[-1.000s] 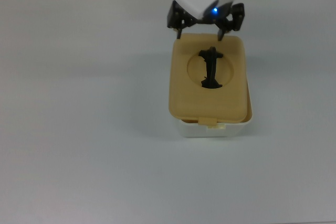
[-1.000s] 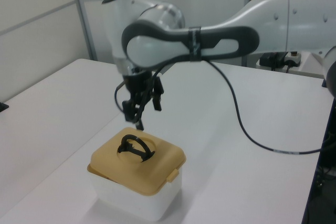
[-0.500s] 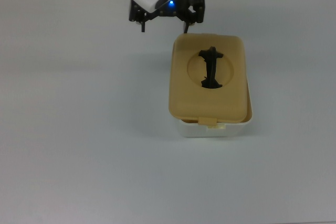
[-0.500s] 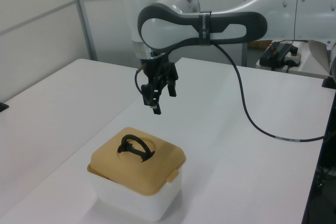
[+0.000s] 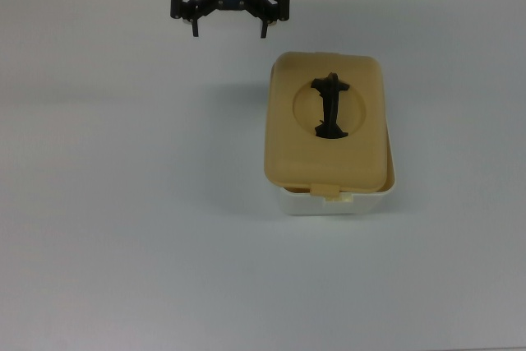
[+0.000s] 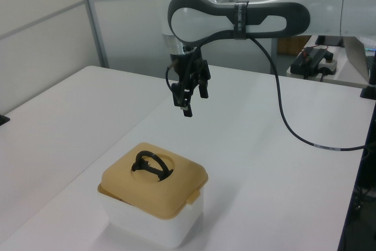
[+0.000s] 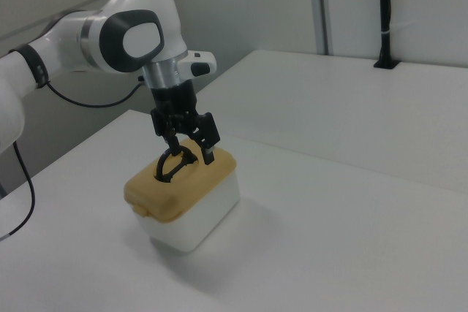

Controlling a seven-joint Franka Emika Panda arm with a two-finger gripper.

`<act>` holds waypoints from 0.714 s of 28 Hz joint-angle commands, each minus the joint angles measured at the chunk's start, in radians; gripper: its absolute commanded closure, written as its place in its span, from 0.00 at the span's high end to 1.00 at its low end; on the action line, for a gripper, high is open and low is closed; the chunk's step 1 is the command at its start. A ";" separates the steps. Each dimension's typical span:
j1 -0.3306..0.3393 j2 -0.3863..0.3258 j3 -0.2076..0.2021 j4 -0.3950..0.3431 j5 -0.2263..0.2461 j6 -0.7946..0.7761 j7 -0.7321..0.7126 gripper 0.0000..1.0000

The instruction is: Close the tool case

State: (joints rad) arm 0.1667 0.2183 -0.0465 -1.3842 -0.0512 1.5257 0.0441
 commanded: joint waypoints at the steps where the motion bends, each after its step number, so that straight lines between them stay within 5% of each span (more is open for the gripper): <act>1: -0.007 -0.048 -0.004 -0.046 -0.013 -0.004 -0.027 1.00; 20: -0.049 -0.071 -0.004 -0.044 -0.006 -0.021 -0.047 1.00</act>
